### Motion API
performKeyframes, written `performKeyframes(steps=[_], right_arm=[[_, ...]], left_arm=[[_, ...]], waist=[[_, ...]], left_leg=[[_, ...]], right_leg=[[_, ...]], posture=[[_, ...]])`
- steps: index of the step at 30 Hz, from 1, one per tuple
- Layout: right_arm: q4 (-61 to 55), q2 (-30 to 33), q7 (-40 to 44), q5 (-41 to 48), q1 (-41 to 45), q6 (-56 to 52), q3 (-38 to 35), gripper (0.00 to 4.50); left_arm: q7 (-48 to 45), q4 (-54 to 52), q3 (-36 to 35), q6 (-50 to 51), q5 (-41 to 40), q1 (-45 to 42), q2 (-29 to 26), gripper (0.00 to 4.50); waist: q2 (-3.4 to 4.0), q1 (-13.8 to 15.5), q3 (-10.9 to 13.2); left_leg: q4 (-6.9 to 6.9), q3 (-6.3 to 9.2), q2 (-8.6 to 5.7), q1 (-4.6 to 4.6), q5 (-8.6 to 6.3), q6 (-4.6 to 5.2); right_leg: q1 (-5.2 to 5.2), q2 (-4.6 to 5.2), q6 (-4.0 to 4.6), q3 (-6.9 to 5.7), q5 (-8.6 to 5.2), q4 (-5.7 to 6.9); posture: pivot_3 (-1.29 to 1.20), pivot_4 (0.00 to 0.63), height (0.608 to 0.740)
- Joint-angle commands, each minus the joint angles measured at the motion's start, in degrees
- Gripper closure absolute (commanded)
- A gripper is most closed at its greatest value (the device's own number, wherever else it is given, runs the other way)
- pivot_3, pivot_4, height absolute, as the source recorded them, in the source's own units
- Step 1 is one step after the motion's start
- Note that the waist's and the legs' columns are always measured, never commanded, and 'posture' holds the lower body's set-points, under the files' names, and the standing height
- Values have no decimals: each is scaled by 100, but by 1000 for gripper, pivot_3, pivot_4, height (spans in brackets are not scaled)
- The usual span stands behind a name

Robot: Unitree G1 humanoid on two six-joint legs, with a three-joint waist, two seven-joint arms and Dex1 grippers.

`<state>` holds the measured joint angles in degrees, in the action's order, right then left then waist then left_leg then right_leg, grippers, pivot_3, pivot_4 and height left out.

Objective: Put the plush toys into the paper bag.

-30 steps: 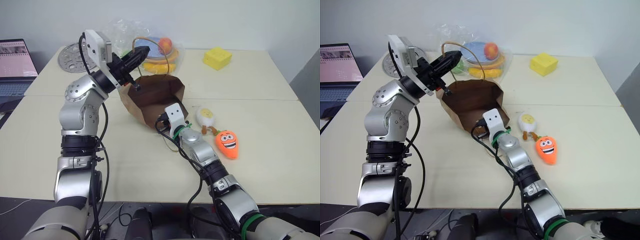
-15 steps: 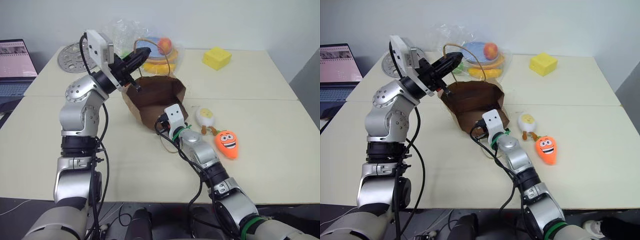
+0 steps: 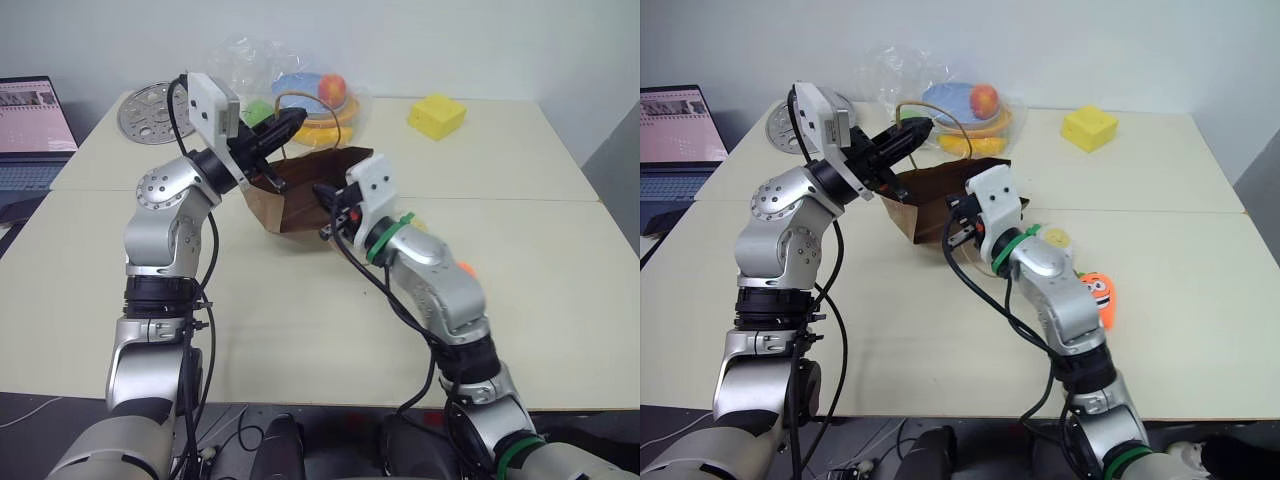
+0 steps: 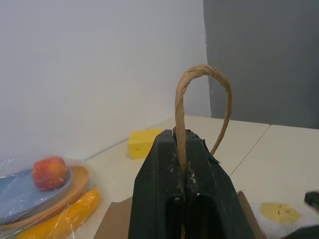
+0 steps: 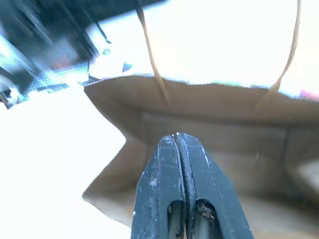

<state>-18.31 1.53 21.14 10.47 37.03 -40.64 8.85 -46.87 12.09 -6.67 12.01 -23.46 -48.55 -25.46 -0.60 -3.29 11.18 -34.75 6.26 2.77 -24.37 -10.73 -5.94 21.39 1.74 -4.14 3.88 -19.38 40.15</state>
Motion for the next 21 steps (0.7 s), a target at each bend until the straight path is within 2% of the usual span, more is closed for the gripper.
performKeyframes(steps=[1, 4, 6, 10, 11, 15, 18, 21], right_arm=[[-849, 327, 40, 587, 221, -630, -785, 4449], [-939, 802, -36, 777, 263, -966, -1340, 3890], [-902, 1096, -71, 831, 181, -1135, -1562, 3262], [-480, 2143, 223, 328, -576, -924, -1156, 1752], [-406, 2235, 218, 298, -668, -863, -1090, 1391], [-127, 1897, -147, 443, -597, -967, -1296, 9], [-10, 1932, -124, 339, -672, -934, -1081, 9], [-23, 1847, -162, 488, -722, -1347, -1025, 9]], left_arm=[[-17, -134, -29, -74, -7, 4, -26, 4500], [-66, -170, -18, -22, -42, 12, -46, 4500], [-95, -190, -18, 7, -63, 17, -58, 4500], [-178, -173, -24, 22, -86, 8, -66, 4500], [-186, -167, -25, 18, -82, 4, -63, 4500], [-217, -157, -20, 30, -87, -29, -59, 4500], [-258, -177, -17, 49, -102, -10, -74, 4500], [-301, -228, -18, 69, -107, 34, -110, 4500]], waist=[[0, 6, 0], [0, 12, 0], [0, 11, 0], [-1, 25, 0], [-1, 20, 0], [2, -78, 1], [1, -102, 1], [2, -98, 1]], left_leg=[[-1, 0, 0, 0, 0, 0], [-3, -1, -1, 0, 0, 0], [-3, 0, -1, 0, 0, 0], [1, -1, -1, 0, -1, 1], [1, -2, -2, -2, -1, 2], [1, -9, -2, -5, -1, 2], [1, -6, -2, -4, 0, 2], [0, -5, -2, -4, -1, 2]], right_leg=[[-1, 0, 0, 0, 0, 0], [-4, 2, 0, 0, 0, -2], [-4, 1, 0, -1, 0, -2], [-6, 2, 0, -1, 0, -14], [-6, 2, 0, -1, 0, -17], [5, 1, 0, 10, 0, -11], [2, 0, 0, 8, 0, -9], [-1, 1, 0, 5, 0, -12]], posture=[[0, 150, 740], [0, 150, 740], [0, 150, 740], [0, 150, 740], [0, 150, 740], [0, 150, 740], [0, 150, 740], [0, 150, 740]])
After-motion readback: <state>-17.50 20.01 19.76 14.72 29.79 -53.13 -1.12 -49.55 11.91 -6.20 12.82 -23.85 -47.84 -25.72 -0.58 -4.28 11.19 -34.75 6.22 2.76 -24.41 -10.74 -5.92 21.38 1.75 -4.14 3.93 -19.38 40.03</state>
